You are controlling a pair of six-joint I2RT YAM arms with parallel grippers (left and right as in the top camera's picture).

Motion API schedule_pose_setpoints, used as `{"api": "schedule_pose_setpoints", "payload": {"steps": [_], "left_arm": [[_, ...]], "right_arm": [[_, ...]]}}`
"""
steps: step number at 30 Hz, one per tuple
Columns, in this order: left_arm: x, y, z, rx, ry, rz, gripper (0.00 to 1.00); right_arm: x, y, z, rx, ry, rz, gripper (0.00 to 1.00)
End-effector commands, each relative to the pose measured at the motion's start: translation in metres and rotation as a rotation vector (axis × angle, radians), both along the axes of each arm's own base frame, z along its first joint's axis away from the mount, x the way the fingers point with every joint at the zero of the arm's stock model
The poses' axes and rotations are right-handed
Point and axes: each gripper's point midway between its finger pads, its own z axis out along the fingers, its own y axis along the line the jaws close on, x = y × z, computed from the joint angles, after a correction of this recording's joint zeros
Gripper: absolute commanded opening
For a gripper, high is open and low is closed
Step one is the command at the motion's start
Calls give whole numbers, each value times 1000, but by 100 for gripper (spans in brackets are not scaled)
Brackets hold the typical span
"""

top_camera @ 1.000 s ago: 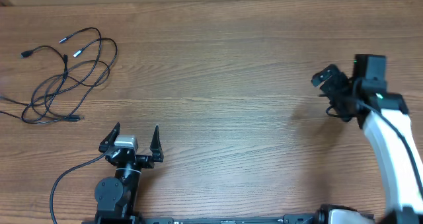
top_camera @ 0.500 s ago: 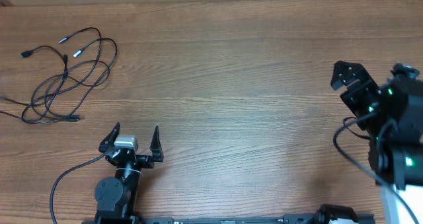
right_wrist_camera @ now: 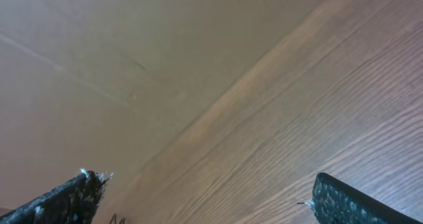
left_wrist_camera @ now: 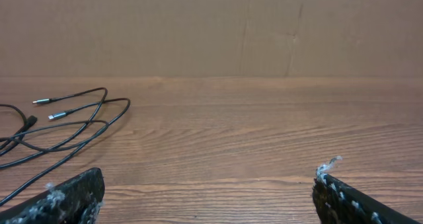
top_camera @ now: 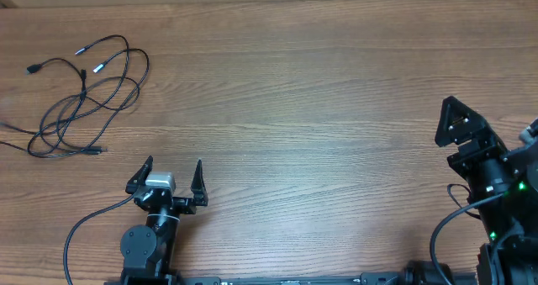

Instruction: Untangle cables

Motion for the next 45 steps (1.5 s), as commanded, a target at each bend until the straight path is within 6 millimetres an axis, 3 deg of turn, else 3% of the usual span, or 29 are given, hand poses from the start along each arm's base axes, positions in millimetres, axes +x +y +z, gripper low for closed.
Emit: {"api": "schedule_pose_setpoints", "payload": {"steps": [1, 10, 23, 33, 37, 45], "left_arm": [[0, 4, 0, 16, -6, 19, 100], [0, 4, 0, 17, -6, 19, 100], [0, 4, 0, 16, -6, 19, 100], [0, 4, 0, 16, -6, 19, 100], [0, 4, 0, 17, -6, 19, 100], [0, 4, 0, 16, -6, 19, 100]], "right_arm": [[1, -2, -1, -2, 9, -10, 100], [-7, -1, -37, 12, 127, -10, 100], [-51, 4, -90, 9, 103, -10, 100], [-69, 0, -154, -11, 58, -43, 100], [-72, -6, -178, -18, 135, -74, 100], [-77, 3, -189, -17, 183, -27, 100]]}}
